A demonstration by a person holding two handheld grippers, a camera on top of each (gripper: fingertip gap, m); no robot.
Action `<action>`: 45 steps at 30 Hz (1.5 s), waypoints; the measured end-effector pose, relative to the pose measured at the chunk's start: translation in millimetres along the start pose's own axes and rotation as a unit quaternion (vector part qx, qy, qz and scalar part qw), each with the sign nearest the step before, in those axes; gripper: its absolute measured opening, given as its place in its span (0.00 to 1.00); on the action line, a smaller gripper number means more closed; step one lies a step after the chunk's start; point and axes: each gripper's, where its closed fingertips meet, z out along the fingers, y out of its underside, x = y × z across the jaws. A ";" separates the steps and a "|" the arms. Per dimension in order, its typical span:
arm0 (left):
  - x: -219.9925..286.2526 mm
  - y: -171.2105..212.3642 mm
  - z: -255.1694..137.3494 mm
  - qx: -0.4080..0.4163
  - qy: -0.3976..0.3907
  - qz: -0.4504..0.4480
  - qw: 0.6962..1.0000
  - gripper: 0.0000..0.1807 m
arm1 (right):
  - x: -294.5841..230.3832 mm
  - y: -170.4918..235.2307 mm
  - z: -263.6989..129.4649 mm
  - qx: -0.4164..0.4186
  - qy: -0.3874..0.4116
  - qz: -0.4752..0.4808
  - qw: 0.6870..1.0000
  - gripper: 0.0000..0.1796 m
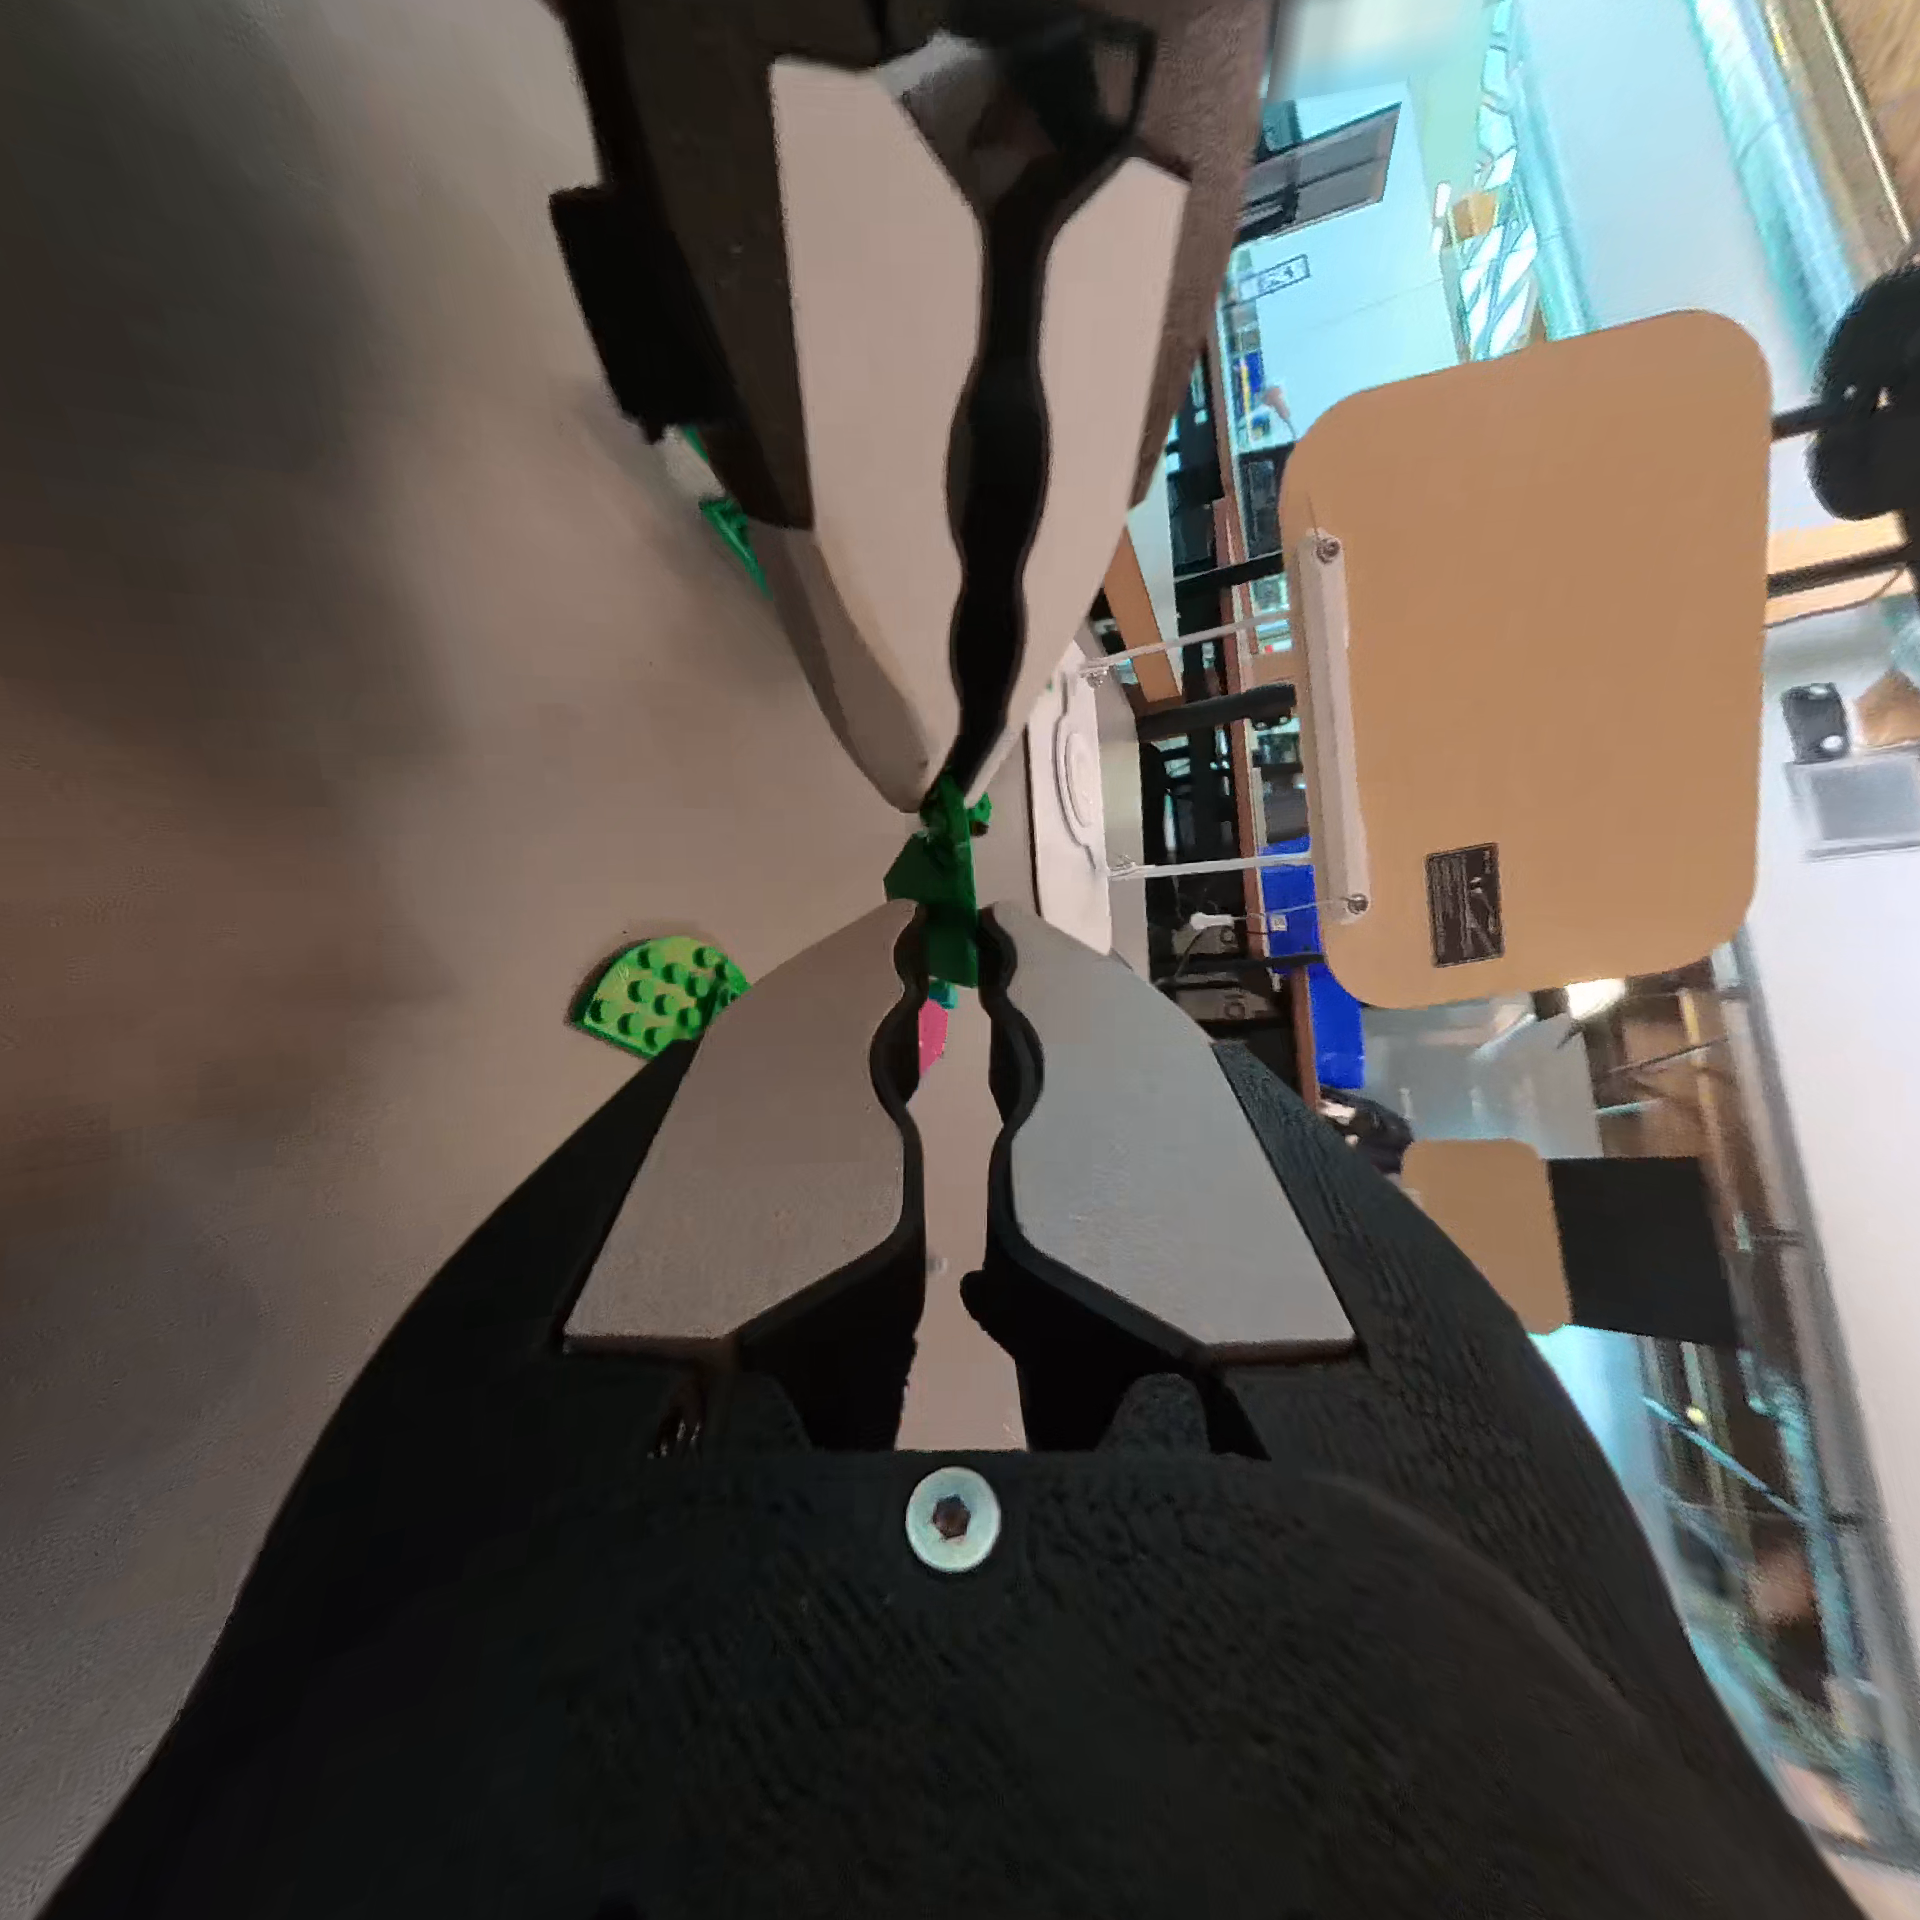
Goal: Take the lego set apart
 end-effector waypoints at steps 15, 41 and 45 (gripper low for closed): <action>-11.3 -14.2 -6.9 0.075 0.032 -0.177 0.981 0.01 | -30.9 5.2 2.7 -0.031 -0.038 -0.176 0.983 0.00; 22.7 -32.8 15.6 0.057 0.113 -0.232 0.964 0.02 | 23.5 419.2 -288.7 -0.500 0.116 0.346 0.785 0.00; 25.1 -38.1 17.7 0.064 0.118 -0.237 0.962 0.02 | 11.5 443.8 -288.6 -0.501 0.074 0.401 0.763 0.08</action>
